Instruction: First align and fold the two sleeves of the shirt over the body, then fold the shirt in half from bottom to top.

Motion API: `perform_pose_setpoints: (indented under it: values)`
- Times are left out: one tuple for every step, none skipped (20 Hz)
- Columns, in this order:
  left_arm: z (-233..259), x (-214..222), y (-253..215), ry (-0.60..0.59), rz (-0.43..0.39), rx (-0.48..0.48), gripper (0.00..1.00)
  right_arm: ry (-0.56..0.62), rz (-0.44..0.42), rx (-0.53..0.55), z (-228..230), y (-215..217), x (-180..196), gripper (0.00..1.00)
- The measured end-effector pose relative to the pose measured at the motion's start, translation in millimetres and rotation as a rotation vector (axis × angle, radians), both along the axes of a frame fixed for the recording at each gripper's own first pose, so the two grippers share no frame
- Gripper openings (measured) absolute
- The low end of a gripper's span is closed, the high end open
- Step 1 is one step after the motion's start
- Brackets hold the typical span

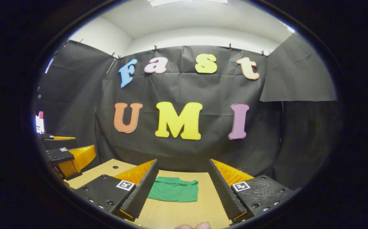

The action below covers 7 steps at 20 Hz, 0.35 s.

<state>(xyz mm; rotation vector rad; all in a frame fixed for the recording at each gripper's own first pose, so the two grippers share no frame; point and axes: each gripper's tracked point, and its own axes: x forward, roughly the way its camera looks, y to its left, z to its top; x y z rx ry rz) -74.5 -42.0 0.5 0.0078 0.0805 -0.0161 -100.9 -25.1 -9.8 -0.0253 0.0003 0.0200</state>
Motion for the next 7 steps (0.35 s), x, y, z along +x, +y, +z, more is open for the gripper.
perform_pose_setpoints:
  values:
    - [1.8,0.1,-0.5,-0.001,0.0,-0.001,1.0,-0.003,-0.002,0.002,0.7,-0.2,-0.7,0.95]
    - [2.3,-1.0,0.1,-0.004,0.003,0.0,1.0,-0.004,-0.001,0.005,1.4,0.7,-1.4,0.97]
    - [2.1,-1.1,0.5,-0.006,0.007,0.001,1.0,-0.002,-0.001,0.008,1.3,2.1,-1.0,0.97]
    - [1.8,-1.9,1.1,-0.004,0.009,-0.001,1.0,0.001,0.001,0.007,0.1,4.0,-1.9,0.97]
    - [1.6,-0.8,1.5,-0.003,0.011,-0.001,1.0,0.002,0.002,0.006,-0.4,3.6,-0.7,0.97]
    - [1.7,-1.2,1.8,-0.002,0.012,-0.001,1.0,0.0,0.002,0.005,1.1,4.4,-1.6,0.97]
    - [1.6,-1.0,1.6,-0.003,0.013,0.002,1.0,-0.003,0.0,0.008,1.4,2.7,-0.2,0.95]
